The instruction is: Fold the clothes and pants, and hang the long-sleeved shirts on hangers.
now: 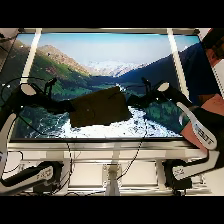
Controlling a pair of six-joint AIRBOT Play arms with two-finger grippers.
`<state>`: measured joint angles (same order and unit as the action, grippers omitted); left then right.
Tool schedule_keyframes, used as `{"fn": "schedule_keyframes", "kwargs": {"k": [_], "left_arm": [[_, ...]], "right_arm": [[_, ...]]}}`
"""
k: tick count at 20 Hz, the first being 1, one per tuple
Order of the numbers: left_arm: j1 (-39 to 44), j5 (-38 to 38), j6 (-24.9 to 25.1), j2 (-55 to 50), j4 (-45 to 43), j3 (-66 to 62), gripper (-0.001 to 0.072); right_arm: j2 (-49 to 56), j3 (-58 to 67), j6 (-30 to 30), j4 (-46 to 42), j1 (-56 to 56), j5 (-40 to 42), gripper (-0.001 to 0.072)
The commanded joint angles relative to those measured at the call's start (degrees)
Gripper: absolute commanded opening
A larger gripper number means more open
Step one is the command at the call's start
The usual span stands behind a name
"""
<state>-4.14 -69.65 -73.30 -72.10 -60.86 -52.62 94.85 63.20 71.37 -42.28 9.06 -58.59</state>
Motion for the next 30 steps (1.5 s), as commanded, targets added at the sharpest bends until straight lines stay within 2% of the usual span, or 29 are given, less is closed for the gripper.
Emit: {"fn": "schedule_keyframes", "kwargs": {"k": [1, 7, 13, 14, 15, 16, 17, 18, 20, 22, 24, 30], "left_arm": [[0.0, 0.0, 0.0, 0.0, 0.0, 0.0, 0.0485], [0.0, 0.0, 0.0, 0.0, 0.0, 0.0, 0.0473], [0.1, 0.1, 0.0, 0.0, 0.0, 0.0, 0.0473], [0.1, 0.1, 0.0, 0.0, 0.0, 0.0, 0.0473], [0.1, 0.1, 0.0, 0.0, 0.0, 0.0, 0.0473], [0.0, 0.2, 0.0, 0.0, 0.0, 0.0, 0.0459], [0.0, 0.3, 0.1, 0.0, 0.0, -0.1, 0.0357], [0.0, 0.4, 0.2, 0.0, 0.0, -0.6, 0.028], [0.0, 0.4, 0.3, 0.0, -0.7, -3.0, 0.0211], [0.0, 0.4, 3.1, 0.0, -0.7, -6.9, 0.0203], [0.0, 0.4, 4.9, 0.1, -0.7, -11.8, 0.0127], [0.0, 0.7, 5.2, 1.9, -0.7, -20.9, 0.0128]], "right_arm": [[7.2, 7.6, -0.5, 0.1, 0.2, -4.1, 0.0546], [14.0, 12.1, 0.0, 2.1, 1.1, -13.0, 0.0546], [14.1, 12.1, -0.5, 7.6, 6.9, -6.9, 0.0536], [14.0, 12.1, -0.5, 7.6, 7.9, -4.8, 0.0514], [13.9, 12.1, -0.6, 7.6, 8.6, -3.0, 0.0361], [13.8, 12.3, -0.6, 7.6, 8.9, -2.1, 0.0115], [13.8, 13.2, -0.6, 7.5, 8.7, -2.1, 0.0037], [13.7, 14.6, -0.6, 7.4, 8.2, -2.8, 0.0038], [13.0, 19.3, -0.5, 6.0, 5.9, -5.1, 0.0037], [10.5, 23.7, 0.0, 2.4, 2.8, -6.0, 0.0037], [6.2, 27.5, 2.9, -3.9, -1.2, -6.3, 0.0037], [-10.7, 33.5, 13.0, -29.8, -17.9, -9.5, 0.0037]]}}
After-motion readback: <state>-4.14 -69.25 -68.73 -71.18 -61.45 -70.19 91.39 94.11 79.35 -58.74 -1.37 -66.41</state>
